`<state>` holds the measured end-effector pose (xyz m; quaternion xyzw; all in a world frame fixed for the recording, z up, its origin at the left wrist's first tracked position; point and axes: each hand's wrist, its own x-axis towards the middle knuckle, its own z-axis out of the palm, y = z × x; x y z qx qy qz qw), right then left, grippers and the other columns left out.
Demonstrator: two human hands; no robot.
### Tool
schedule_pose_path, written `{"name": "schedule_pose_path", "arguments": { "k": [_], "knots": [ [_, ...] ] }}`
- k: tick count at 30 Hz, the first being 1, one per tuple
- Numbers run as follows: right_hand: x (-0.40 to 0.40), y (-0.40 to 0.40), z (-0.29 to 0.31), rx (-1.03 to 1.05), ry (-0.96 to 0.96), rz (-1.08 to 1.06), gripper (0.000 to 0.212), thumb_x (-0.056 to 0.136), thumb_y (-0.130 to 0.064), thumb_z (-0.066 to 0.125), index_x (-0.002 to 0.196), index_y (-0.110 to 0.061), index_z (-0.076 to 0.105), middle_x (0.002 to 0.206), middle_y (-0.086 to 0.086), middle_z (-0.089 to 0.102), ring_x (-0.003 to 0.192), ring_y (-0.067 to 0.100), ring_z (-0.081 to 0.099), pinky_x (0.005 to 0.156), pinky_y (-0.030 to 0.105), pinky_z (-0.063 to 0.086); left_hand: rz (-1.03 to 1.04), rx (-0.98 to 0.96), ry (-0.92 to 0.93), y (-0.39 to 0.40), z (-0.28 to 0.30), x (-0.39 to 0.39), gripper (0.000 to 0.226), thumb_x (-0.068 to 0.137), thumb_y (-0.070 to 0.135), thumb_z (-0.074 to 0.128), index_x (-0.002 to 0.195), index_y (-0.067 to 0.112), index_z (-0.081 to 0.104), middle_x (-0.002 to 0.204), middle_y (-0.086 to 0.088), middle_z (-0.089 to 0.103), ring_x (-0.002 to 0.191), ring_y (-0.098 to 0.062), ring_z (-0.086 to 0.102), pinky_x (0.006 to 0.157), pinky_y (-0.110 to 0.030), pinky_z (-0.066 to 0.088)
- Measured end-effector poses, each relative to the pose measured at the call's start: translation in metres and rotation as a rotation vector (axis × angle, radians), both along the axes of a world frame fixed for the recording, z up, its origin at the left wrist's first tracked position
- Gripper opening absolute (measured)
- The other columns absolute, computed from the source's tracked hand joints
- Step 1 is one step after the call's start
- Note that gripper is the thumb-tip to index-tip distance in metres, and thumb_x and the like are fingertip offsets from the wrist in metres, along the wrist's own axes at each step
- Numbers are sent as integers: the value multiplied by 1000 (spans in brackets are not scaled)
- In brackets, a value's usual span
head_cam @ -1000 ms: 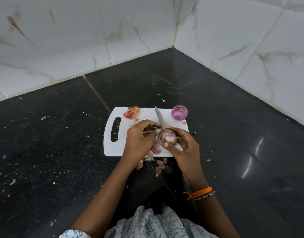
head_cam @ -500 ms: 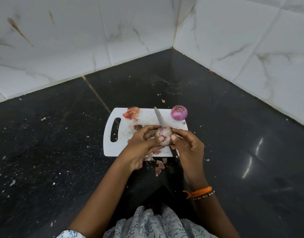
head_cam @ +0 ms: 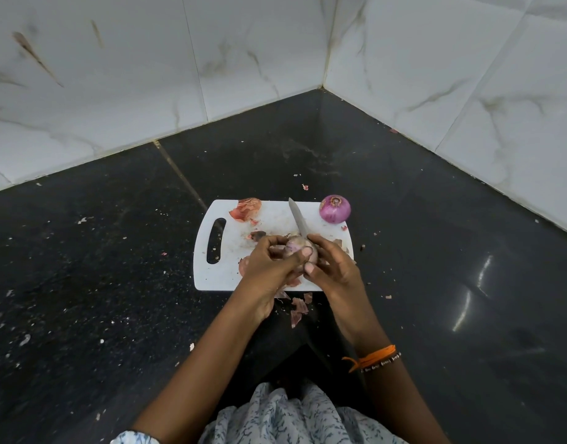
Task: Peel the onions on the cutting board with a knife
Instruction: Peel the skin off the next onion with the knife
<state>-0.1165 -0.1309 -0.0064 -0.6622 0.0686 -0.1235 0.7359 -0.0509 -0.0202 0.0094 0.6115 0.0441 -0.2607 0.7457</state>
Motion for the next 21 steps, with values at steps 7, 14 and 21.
{"name": "schedule_pose_path", "arguments": {
  "k": [7,14,21],
  "knots": [
    [-2,-3,-1,340,39,-47,28,100,-13,42,125,-15,52,121,5,63,107,19,64,76,26,54,-50,183,-202,11,13,1,4,84,7,67,87,9,66,84,-17,69,70,-30,69,64,-43,60],
    [-1,-3,1,196,30,-58,28,100,-11,42,125,-13,53,120,4,63,107,17,64,79,24,53,-67,315,-569,11,22,-4,17,81,0,67,90,14,71,84,9,68,73,7,65,51,-6,47],
    [-3,-5,3,64,51,-45,31,99,-8,43,127,-14,53,127,9,59,117,23,59,97,42,49,-71,363,-621,13,24,-2,15,76,2,74,88,12,73,79,12,67,69,5,66,51,-7,48]
  ]
}}
